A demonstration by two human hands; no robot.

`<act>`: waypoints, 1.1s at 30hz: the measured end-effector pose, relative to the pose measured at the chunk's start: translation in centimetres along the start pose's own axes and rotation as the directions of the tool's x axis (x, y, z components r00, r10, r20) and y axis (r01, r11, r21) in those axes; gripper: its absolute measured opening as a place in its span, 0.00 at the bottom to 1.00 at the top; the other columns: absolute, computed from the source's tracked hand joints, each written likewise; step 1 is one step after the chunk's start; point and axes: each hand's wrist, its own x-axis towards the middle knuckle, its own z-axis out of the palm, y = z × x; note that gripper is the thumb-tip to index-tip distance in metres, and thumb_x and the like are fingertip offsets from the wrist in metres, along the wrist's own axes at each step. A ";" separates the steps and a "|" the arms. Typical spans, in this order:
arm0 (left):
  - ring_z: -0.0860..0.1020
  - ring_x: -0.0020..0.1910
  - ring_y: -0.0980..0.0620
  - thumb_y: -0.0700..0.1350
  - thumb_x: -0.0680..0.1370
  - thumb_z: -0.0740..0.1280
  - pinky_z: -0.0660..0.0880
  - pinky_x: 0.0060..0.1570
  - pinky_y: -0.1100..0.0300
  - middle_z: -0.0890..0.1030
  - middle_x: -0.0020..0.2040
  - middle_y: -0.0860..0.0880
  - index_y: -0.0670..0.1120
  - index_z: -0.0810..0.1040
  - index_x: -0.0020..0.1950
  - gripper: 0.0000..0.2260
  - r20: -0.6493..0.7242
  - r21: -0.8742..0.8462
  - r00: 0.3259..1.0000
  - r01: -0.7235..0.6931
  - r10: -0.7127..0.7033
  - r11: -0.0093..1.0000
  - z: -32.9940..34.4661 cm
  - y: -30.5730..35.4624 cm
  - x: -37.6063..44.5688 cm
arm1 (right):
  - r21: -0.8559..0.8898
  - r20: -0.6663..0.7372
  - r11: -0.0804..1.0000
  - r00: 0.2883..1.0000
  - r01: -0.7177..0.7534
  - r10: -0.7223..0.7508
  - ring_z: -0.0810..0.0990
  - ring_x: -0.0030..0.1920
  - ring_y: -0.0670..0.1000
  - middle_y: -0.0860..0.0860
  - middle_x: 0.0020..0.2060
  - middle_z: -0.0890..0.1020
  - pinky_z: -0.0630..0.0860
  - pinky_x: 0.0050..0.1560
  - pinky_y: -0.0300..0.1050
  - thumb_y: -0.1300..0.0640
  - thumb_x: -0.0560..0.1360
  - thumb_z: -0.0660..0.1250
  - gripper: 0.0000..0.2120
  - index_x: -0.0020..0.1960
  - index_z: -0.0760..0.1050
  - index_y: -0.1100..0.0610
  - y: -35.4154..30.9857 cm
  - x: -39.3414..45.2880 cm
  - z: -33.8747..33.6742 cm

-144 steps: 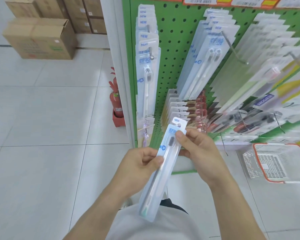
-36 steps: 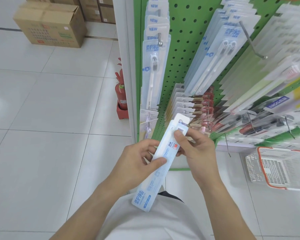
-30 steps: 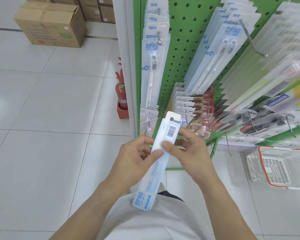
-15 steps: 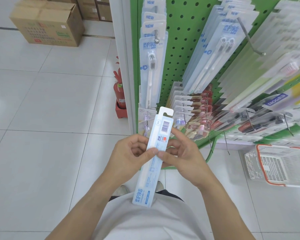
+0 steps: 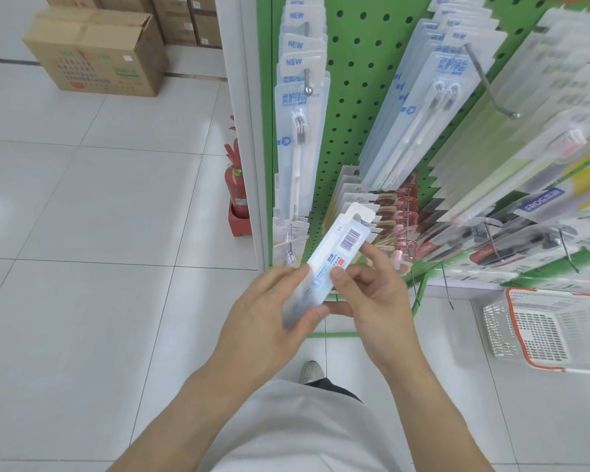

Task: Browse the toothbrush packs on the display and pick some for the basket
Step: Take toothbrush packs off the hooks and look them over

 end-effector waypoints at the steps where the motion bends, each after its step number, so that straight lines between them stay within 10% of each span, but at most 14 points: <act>1: 0.74 0.61 0.63 0.64 0.74 0.68 0.66 0.60 0.77 0.77 0.65 0.58 0.50 0.77 0.71 0.30 0.030 0.012 1.000 0.009 -0.009 1.000 -0.1 0.2 0.1 | -0.007 -0.004 1.000 1.000 0.019 -0.019 0.86 0.45 0.55 0.55 0.40 0.85 0.84 0.37 0.52 0.69 0.78 0.68 0.22 0.68 0.72 0.54 0.0 -0.1 0.1; 6: 0.78 0.63 0.59 0.52 0.78 0.67 0.72 0.63 0.67 0.79 0.66 0.57 0.50 0.78 0.70 0.21 -0.001 -0.001 1.000 -0.025 0.025 1.000 -0.3 0.3 0.8 | -0.093 0.007 0.987 0.991 0.131 -0.131 0.85 0.47 0.56 0.55 0.40 0.84 0.85 0.44 0.54 0.67 0.76 0.72 0.21 0.64 0.72 0.51 -0.3 -0.3 0.7; 11: 0.81 0.48 0.57 0.38 0.81 0.67 0.73 0.45 0.72 0.85 0.49 0.60 0.62 0.83 0.56 0.18 -0.006 -0.259 0.997 0.074 -0.078 0.963 -1.5 1.3 1.2 | -0.188 0.018 0.961 0.979 0.201 -0.201 0.83 0.43 0.53 0.49 0.38 0.82 0.84 0.47 0.60 0.63 0.76 0.73 0.07 0.45 0.79 0.53 -0.7 -0.2 0.7; 17: 0.85 0.48 0.53 0.34 0.78 0.70 0.79 0.52 0.63 0.87 0.47 0.53 0.51 0.86 0.49 0.12 0.126 -0.547 0.972 0.237 -0.200 0.803 -2.8 2.3 1.8 | -0.239 0.018 0.922 0.950 0.305 -0.310 0.84 0.51 0.50 0.47 0.50 0.86 0.83 0.48 0.53 0.56 0.72 0.75 0.14 0.57 0.79 0.52 -2.7 0.1 1.1; 33: 0.86 0.45 0.53 0.45 0.72 0.72 0.81 0.48 0.59 0.87 0.45 0.53 0.48 0.84 0.51 0.09 -0.169 -0.594 0.980 -0.012 -0.109 0.805 -6.5 5.6 3.9 | -0.221 0.166 0.765 0.796 0.605 -0.582 0.85 0.46 0.47 0.42 0.48 0.87 0.79 0.48 0.38 0.60 0.75 0.73 0.14 0.56 0.83 0.45 -8.4 1.8 3.9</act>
